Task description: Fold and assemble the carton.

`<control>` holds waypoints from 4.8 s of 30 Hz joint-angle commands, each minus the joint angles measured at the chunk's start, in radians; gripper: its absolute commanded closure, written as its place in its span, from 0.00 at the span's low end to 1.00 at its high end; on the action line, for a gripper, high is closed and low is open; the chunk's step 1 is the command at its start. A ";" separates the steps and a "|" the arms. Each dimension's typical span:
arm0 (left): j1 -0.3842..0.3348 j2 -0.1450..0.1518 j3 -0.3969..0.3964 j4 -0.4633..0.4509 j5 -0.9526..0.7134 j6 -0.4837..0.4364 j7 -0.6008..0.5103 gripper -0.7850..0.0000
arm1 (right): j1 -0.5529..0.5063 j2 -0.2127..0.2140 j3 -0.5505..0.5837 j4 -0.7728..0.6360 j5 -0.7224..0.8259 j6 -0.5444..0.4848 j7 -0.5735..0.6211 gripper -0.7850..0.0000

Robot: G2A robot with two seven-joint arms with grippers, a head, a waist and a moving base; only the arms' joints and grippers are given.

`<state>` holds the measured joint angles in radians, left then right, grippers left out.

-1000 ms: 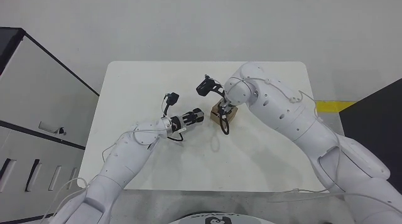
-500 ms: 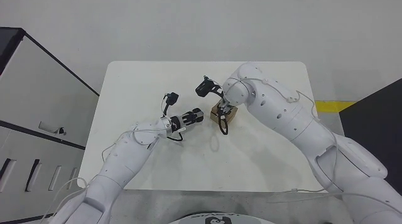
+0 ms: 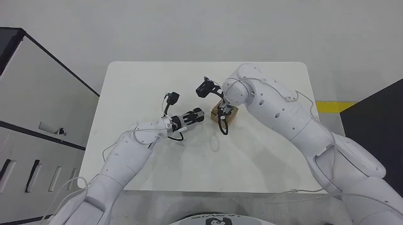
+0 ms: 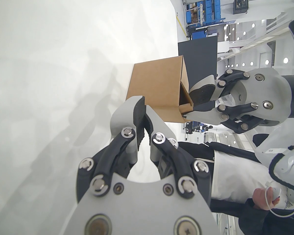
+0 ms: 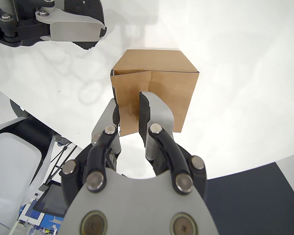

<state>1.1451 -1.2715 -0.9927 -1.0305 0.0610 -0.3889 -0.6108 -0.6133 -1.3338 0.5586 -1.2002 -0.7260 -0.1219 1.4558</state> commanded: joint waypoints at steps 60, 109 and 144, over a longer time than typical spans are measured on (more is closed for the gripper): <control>-0.013 -0.007 0.004 0.019 -0.002 -0.005 0.001 1.00 | -0.020 -0.005 0.062 0.039 0.057 -0.043 -0.035 1.00; 0.024 0.008 -0.026 -0.094 0.038 -0.051 0.004 0.00 | -0.328 0.154 0.656 -0.153 0.438 -0.183 -0.170 0.00; 0.197 -0.002 0.074 -0.243 1.088 0.080 0.806 0.00 | -0.529 0.249 0.848 0.010 1.099 -0.487 -0.244 0.00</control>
<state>1.3421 -1.2747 -0.9211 -1.2713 1.0886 -0.3078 0.2119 -1.1421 -1.0847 1.4071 -1.1907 0.3726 -0.6087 1.2115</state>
